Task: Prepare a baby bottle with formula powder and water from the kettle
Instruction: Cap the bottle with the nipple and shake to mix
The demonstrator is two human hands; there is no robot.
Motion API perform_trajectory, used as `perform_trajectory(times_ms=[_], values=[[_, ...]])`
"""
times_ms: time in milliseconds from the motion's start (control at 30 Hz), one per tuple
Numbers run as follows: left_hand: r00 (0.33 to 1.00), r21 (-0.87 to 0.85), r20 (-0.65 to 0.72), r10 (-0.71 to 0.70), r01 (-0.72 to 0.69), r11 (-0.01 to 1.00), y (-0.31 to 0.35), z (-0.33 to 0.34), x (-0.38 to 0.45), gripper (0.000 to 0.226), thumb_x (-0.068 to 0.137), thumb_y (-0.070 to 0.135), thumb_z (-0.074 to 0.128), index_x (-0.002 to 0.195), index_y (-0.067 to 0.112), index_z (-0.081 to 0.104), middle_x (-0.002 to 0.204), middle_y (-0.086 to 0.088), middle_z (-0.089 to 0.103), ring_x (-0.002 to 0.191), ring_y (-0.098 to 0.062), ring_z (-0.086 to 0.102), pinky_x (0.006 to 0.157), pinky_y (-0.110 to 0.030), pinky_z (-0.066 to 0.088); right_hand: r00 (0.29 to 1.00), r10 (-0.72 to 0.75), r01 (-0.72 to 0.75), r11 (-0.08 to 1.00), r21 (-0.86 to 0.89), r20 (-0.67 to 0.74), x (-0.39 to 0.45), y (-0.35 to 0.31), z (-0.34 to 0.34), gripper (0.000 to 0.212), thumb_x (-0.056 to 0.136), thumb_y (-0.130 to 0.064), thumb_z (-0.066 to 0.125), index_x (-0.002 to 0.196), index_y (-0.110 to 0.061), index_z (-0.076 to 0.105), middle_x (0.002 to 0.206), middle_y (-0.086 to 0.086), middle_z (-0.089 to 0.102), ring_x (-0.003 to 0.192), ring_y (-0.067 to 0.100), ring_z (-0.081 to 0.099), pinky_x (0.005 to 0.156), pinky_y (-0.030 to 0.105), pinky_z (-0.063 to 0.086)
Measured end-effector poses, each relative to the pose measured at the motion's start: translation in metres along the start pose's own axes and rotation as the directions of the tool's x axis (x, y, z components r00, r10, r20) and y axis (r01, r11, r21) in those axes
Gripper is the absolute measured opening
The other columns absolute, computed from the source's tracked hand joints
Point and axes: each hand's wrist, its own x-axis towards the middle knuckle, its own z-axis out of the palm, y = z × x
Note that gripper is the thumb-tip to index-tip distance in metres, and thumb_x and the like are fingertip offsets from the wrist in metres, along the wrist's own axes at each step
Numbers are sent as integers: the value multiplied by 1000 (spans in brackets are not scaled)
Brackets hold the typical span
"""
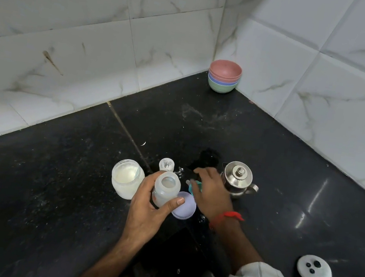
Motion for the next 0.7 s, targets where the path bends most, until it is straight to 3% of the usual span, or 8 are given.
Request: perform_trajectory(times_ms=[67,167,267,333,433,500,533,700], values=[[1000,15,-4,16,-16,1000,2,-1,-1,58,71,48,89,122,48,62,124,8,69,120,-23,66,98,-53,57,972,128,-101,985,-139,196,8,3,17,45,103,-31,57,143,-12,53,141,15,49,128,36,48,104,46,46],[1000,30,0,30,-30,999,1,-3,-4,58,72,46,90,122,46,62,123,10,69,119,-22,66,98,-52,57,939,202,-138,963,-232,279,12,9,30,45,102,-31,57,142,-12,52,139,20,51,128,38,49,108,42,40],[999,29,1,33,-33,999,-1,-8,-5,59,73,44,91,125,40,63,124,8,70,120,-22,66,97,-53,57,965,160,-145,986,-86,207,15,7,21,40,94,-29,70,129,-12,62,122,18,64,114,37,59,98,39,46],[1000,36,1,27,-27,999,0,-11,-5,60,73,46,90,126,39,63,126,9,69,122,-21,65,98,-52,57,983,163,-176,964,197,79,13,-5,4,33,88,-26,80,116,-16,67,104,5,72,97,25,66,87,33,50],[1000,63,14,7,-8,998,0,-12,-5,62,73,50,89,128,42,62,127,13,68,123,-17,64,99,-49,57,975,218,-155,577,802,32,3,-44,-37,32,84,-8,83,107,-15,63,101,1,77,96,17,74,85,26,57],[1000,67,27,1,-3,998,1,-10,-5,63,72,51,89,128,45,61,127,13,68,123,-16,64,99,-48,58,987,150,-104,324,940,58,-8,-65,-61,39,82,-2,79,115,-9,59,110,9,78,106,22,74,87,27,59],[999,67,38,-1,-2,998,2,-9,-5,63,72,52,88,128,48,61,127,13,68,122,-15,64,99,-47,58,993,94,-96,290,952,72,-13,-72,-69,43,83,-1,77,121,-7,57,115,11,77,109,24,74,89,30,60],[997,52,83,-5,0,999,8,-3,-2,61,74,54,84,129,49,60,127,11,68,121,-13,65,98,-44,59,989,-47,-95,506,857,137,-29,-72,-70,58,84,-2,80,136,-12,57,119,8,75,115,24,72,100,41,58]])
